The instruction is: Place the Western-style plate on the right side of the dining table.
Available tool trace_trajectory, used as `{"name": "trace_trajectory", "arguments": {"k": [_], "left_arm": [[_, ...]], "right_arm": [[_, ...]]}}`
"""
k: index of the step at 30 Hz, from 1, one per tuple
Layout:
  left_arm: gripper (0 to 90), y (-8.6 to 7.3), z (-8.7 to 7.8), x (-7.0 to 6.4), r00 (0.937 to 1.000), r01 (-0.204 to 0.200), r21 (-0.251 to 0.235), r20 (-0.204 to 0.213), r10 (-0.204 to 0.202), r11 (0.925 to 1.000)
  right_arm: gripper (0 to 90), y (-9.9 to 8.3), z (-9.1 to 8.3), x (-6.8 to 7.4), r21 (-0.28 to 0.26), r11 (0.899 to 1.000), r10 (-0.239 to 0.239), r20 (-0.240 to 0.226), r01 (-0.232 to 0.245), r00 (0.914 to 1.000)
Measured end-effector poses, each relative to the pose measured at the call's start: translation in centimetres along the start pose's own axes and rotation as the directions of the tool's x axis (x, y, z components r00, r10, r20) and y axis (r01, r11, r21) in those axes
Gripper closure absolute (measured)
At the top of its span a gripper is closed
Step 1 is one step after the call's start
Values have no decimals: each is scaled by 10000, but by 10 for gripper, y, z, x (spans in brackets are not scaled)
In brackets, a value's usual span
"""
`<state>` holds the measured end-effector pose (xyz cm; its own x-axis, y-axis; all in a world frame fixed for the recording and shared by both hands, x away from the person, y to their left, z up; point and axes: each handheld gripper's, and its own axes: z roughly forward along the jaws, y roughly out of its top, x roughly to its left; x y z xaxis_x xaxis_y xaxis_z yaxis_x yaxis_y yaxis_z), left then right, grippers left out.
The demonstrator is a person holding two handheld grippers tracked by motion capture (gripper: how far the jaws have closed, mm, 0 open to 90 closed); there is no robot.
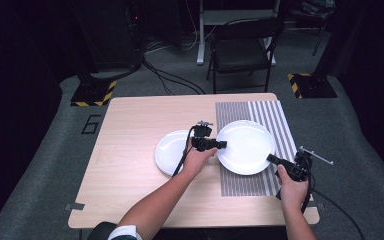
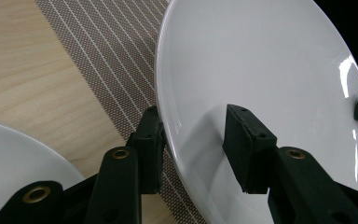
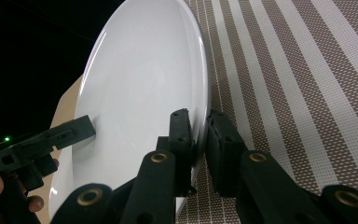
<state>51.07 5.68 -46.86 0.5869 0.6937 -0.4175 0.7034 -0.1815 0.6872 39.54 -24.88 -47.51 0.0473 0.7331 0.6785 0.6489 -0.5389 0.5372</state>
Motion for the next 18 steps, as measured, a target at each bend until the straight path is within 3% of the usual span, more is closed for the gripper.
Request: {"name": "trace_trajectory", "arguments": {"k": [10, 18], "left_arm": [[586, 2, 8, -3, 9999, 2, 5, 109, -2, 10000], [586, 0, 16, -2, 9999, -37, 137, 169, 35, 9999]], "right_arm": [[812, 3, -2, -4, -132, 9996, 239, 67, -238, 9997], [812, 5, -3, -11, -168, 9998, 144, 80, -142, 9999]]}}
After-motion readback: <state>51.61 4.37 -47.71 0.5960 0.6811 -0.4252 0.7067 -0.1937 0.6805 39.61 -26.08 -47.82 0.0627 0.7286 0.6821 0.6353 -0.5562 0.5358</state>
